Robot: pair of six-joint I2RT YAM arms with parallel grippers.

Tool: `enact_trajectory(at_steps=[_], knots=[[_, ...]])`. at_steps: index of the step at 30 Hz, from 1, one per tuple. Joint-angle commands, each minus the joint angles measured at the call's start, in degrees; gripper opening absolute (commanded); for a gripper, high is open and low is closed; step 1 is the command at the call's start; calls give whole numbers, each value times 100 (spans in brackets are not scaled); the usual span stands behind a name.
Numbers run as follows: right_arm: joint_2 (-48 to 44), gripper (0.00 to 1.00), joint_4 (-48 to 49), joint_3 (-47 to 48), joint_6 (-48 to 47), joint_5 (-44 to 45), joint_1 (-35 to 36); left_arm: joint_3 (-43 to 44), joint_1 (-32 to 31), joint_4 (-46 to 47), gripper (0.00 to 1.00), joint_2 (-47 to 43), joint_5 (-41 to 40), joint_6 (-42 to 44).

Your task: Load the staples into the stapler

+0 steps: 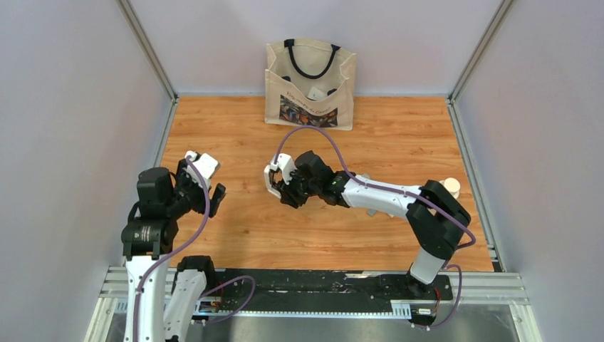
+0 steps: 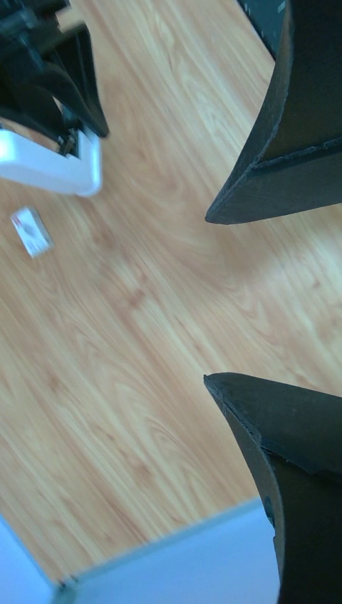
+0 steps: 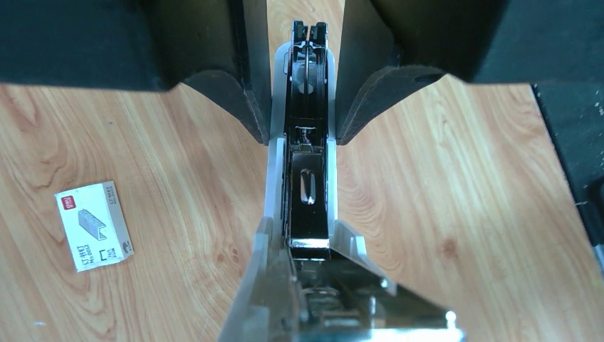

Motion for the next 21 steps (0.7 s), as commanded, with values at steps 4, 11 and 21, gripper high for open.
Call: enact_trajectory(at_steps=[4, 11, 21], knots=[[983, 14, -438, 1146, 557, 307, 141, -308, 77, -558, 84, -858, -1422, 232], [1809, 15, -878, 1912, 1137, 685, 308, -485, 147, -399, 85, -1000, -1273, 144], [2223, 16, -1125, 2308, 1673, 1291, 317, -590, 217, -311, 86, -1123, -1273, 91]])
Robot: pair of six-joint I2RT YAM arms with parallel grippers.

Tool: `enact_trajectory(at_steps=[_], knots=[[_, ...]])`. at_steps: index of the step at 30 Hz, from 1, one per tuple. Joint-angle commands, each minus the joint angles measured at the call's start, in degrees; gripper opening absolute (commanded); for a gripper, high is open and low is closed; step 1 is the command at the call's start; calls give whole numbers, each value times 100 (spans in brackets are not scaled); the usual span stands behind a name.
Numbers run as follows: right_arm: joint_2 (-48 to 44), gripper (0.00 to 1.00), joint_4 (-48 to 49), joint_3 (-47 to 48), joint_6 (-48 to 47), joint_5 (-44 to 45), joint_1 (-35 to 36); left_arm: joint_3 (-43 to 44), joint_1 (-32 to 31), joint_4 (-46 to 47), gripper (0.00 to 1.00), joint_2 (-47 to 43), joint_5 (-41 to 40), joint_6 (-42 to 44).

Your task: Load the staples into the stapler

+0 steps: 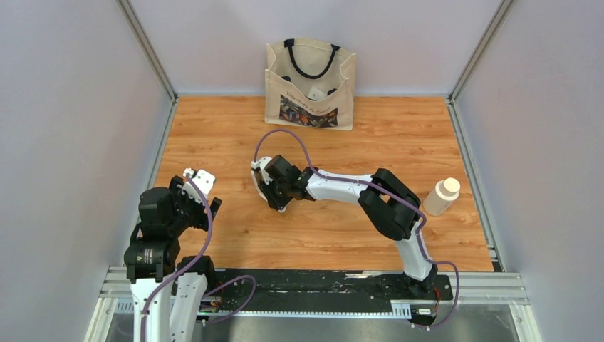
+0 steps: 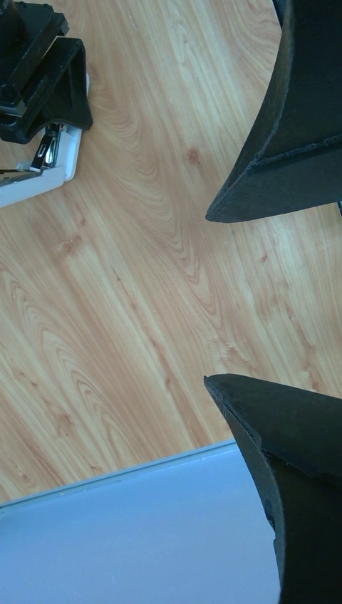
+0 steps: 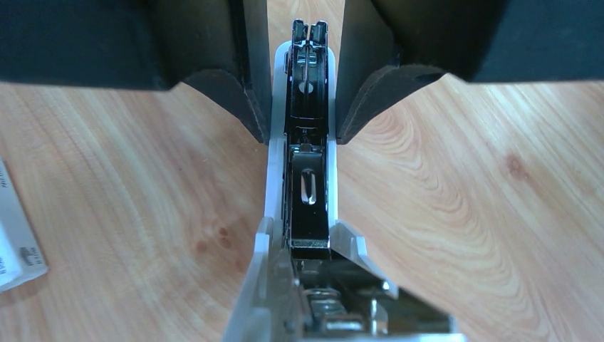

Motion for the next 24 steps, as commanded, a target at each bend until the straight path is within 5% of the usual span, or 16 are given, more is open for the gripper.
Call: enact_trajectory(at_steps=[1, 24], knots=[[123, 17, -58, 420, 415, 548, 6, -11, 102, 159, 86, -87, -60, -36], [18, 32, -498, 139, 1250, 1595, 463, -64, 242, 229, 87, -175, -69, -80]])
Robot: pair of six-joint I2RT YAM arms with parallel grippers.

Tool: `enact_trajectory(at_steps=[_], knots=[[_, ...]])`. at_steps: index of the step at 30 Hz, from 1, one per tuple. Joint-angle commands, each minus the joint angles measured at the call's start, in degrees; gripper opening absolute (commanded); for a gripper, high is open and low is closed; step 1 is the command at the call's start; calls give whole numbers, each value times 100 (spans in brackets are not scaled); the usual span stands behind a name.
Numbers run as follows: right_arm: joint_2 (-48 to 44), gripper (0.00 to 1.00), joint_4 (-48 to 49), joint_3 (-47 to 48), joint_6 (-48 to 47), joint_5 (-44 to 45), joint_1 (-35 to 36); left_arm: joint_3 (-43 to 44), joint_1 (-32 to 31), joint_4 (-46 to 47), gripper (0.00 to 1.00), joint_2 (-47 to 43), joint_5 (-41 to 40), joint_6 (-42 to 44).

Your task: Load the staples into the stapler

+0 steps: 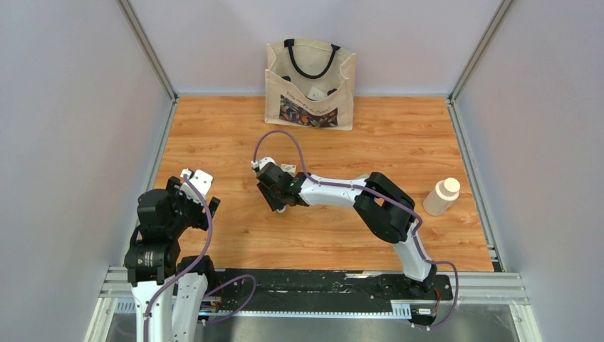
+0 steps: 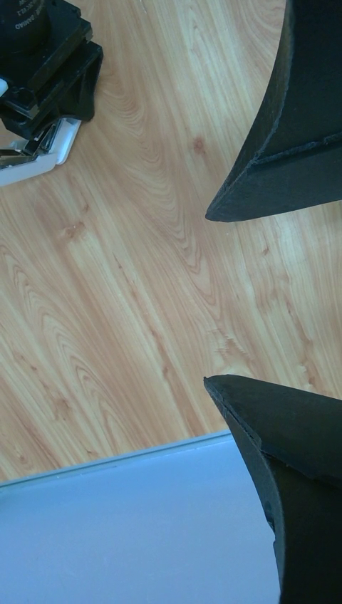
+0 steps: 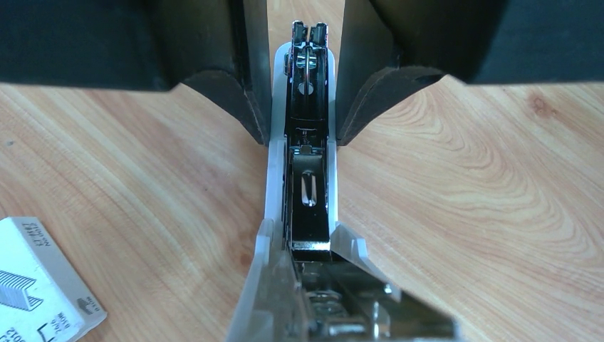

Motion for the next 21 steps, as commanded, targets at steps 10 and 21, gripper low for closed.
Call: enact_trajectory(at_steps=[10, 21], knots=[[-271, 39, -115, -428, 458, 203, 118, -9, 111, 142, 87, -118, 4, -75], [-262, 48, -97, -481, 484, 229, 118, -27, 111, 159, 87, -136, 13, -66]])
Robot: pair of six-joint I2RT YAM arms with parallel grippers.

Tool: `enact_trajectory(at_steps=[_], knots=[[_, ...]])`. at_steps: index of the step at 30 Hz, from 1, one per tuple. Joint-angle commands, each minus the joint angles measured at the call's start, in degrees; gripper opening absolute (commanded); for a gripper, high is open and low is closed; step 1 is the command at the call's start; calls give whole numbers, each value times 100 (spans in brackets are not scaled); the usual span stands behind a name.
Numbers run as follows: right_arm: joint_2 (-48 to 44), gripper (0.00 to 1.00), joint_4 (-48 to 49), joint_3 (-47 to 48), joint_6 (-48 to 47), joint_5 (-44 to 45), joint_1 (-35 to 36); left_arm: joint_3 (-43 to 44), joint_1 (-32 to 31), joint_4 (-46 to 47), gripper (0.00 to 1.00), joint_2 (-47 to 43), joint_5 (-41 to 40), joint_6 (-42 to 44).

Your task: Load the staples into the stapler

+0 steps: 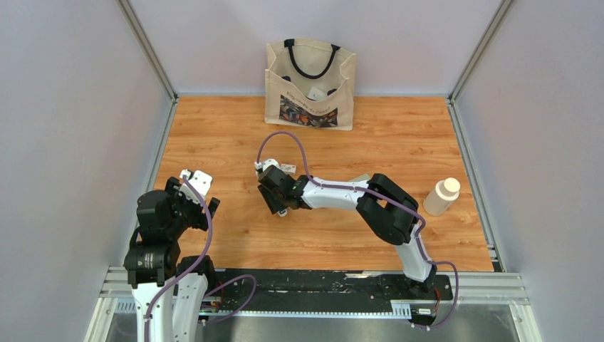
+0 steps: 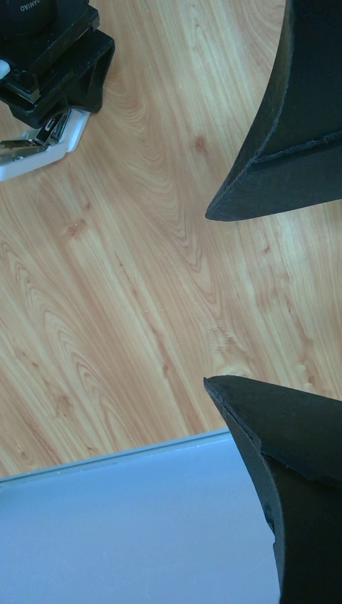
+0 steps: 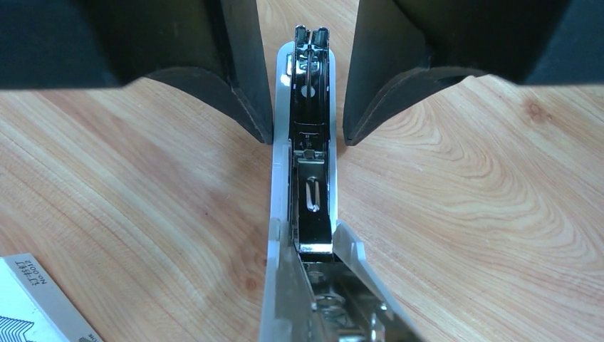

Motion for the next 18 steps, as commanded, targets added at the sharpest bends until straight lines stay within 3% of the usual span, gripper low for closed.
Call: enact_trajectory(at_steps=[1, 12, 18], knots=[[-98, 49, -213, -153, 108, 52, 20, -33, 59, 155, 87, -70, 10, -66], [-818, 80, -231, -100, -480, 747, -77, -7, 59, 137, 87, -79, 98, -66], [-1802, 84, 6, -364, -1104, 63, -419, 72, 59, 58, 88, -62, 292, -23]])
